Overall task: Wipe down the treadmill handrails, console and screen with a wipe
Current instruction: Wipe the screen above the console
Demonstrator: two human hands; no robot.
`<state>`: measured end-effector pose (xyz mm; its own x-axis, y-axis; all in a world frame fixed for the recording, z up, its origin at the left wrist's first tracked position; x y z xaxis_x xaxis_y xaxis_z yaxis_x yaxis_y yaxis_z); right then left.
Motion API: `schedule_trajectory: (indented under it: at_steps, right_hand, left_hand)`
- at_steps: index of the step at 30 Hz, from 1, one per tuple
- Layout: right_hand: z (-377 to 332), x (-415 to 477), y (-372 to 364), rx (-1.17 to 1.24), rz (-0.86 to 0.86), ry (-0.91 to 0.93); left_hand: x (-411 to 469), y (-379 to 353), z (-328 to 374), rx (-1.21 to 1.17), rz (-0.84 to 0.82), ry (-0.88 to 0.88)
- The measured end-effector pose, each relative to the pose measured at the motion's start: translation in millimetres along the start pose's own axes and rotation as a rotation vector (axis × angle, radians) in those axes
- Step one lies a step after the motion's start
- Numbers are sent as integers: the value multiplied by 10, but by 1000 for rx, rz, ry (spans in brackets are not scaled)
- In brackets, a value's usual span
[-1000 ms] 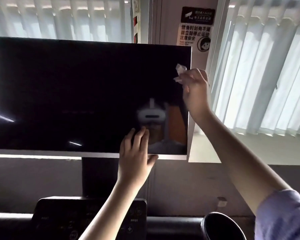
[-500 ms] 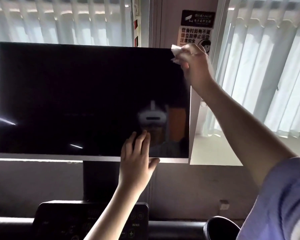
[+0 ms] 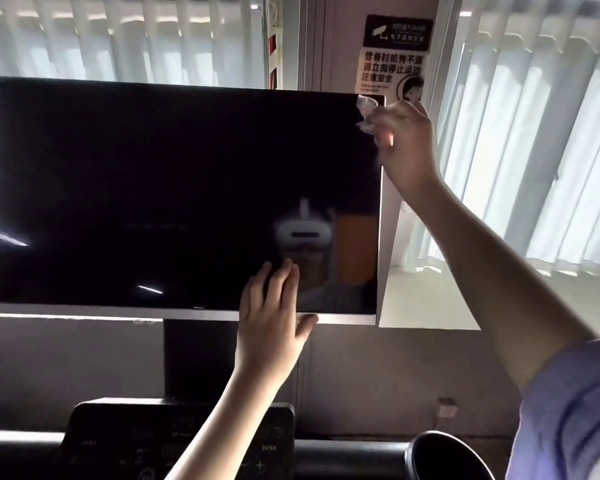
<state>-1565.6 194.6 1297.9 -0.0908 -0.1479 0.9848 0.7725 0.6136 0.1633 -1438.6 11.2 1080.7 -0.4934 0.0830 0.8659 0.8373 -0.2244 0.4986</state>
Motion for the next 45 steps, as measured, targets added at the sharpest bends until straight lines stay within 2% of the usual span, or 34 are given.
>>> schedule_trajectory:
  at_steps: [19,45]
  right_hand:
    - [-175,-626,147,89,20,-17]
    - [-387,-1365,336,106,-85,-52]
  left_hand:
    - [-12,0,32,23,-33,21]
    - [-62,9,93,12,-46,61]
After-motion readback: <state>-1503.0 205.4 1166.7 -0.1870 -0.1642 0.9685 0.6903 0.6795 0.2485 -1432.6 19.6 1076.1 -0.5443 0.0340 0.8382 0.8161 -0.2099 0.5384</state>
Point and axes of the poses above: each hand's wrist, its own x-axis towards the middle knuckle, its own y-axis out of the back of the hand, z = x × y, the point moved 3 cm from there along x, towards the middle knuckle, and after that the axes turned 3 degrees about -x, right-handed, at the moved point
